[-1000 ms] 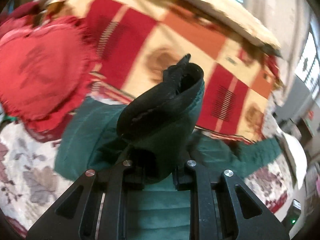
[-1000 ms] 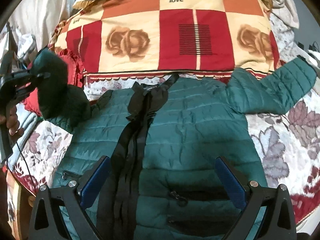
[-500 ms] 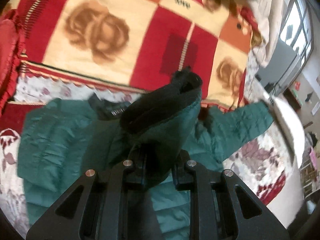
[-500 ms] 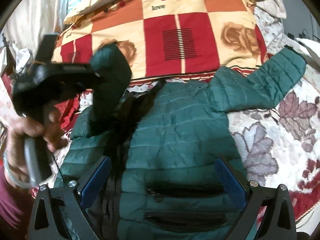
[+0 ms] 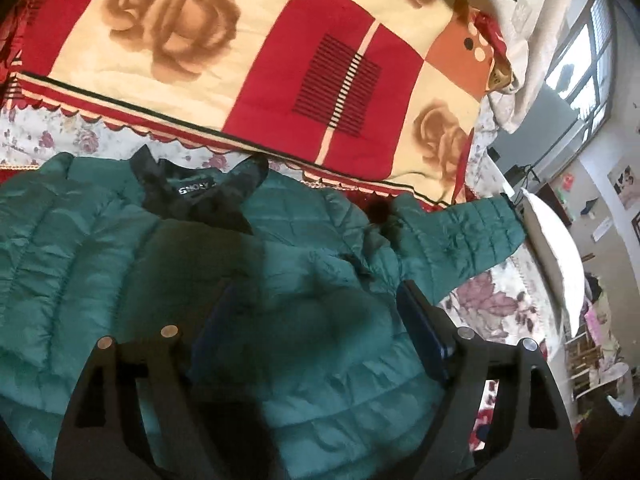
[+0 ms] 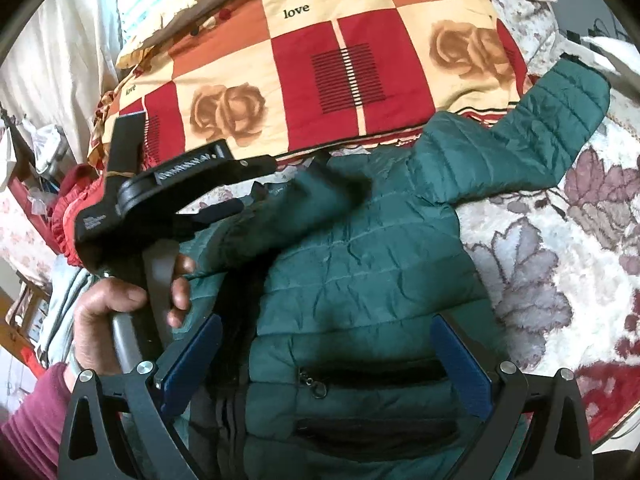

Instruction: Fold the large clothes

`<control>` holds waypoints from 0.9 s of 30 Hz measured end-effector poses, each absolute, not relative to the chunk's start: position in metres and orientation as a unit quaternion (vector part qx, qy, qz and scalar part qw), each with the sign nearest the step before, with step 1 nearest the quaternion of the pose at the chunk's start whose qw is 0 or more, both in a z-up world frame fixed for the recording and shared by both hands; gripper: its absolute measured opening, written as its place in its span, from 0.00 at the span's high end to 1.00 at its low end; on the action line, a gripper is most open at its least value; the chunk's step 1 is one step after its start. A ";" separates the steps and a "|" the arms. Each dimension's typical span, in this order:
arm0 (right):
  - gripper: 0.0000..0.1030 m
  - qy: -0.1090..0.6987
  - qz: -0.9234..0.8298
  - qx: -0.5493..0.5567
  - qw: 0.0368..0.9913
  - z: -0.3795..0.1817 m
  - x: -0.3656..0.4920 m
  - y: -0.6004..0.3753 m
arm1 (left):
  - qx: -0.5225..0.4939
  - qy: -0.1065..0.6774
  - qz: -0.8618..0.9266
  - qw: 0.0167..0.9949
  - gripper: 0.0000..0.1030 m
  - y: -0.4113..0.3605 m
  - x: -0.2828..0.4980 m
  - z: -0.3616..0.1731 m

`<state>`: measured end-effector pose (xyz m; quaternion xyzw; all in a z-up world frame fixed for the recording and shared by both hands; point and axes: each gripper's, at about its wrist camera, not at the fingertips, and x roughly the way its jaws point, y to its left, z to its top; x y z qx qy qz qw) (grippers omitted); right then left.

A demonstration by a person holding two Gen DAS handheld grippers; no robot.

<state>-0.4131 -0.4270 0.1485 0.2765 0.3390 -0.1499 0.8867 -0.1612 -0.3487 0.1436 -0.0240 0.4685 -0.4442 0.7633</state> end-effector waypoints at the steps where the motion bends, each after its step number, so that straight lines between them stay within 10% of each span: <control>1: 0.00 0.341 -0.149 0.274 0.887 0.149 -0.412 -0.427 | -0.027 0.470 -0.442 0.764 0.21 -0.343 -0.159 0.148; 18: 0.05 0.419 -0.094 0.391 0.814 0.092 -0.290 -0.475 | 0.059 0.430 -0.239 0.869 0.21 -0.168 -0.101 0.147; 20: 0.58 0.407 -0.083 0.395 0.819 0.088 -0.281 -0.477 | 0.034 0.438 -0.230 0.868 0.21 -0.154 -0.093 0.142; 21: 0.68 0.404 -0.080 0.391 0.823 0.087 -0.277 -0.477 | 0.027 0.439 -0.227 0.869 0.21 -0.152 -0.090 0.141; 27: 0.86 0.372 -0.102 0.299 0.873 0.115 -0.263 -0.473 | 0.018 0.437 -0.225 0.870 0.21 -0.161 -0.077 0.137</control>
